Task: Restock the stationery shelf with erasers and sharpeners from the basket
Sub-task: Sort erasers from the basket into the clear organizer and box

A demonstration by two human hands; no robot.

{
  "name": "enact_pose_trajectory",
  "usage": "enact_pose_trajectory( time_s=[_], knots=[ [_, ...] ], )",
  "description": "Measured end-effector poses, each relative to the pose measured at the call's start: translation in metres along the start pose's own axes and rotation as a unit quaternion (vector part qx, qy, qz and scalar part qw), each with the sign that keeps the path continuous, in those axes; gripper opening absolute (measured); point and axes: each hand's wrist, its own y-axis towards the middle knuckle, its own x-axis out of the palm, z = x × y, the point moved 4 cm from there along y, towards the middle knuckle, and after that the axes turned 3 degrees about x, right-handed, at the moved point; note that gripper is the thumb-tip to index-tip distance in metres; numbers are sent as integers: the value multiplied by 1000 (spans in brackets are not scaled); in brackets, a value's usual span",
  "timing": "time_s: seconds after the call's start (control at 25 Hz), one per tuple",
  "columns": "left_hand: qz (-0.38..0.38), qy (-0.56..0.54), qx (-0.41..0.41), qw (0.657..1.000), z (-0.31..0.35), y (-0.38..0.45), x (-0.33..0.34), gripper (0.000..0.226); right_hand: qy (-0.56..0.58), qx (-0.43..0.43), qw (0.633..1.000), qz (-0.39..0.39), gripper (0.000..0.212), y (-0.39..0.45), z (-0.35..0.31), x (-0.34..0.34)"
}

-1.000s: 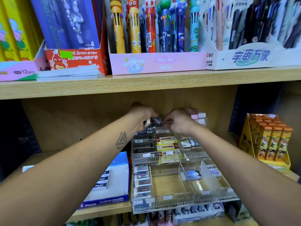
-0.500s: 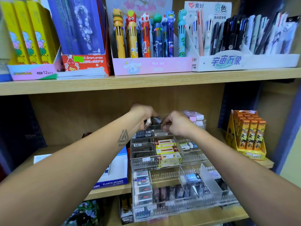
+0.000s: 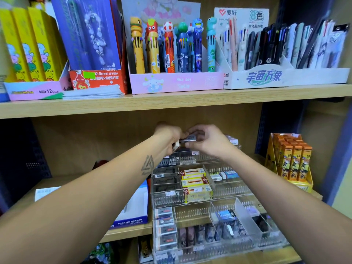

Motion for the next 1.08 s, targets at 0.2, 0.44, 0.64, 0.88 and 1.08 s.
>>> enact_pose_trajectory(
  time_s=[0.2,0.44,0.64,0.88,1.08],
  knots=[
    [-77,21,-55,995,-8,-6,-8,12,-5,38,999,33,35,-3,8,-10],
    [-77,29,-31,996,1,-11,-13,12,-142,53,988,7,35,8,5,-22],
    [-56,-14,-16,998,11,-5,-9,11,-377,68,923,-31,25,35,8,-38],
    [-42,-21,-12,999,9,5,-8,12,-425,81,895,-110,15,53,17,-22],
    [-51,-36,-6,998,10,10,-7,10,-446,60,888,-96,11,61,31,-6]
  ],
)
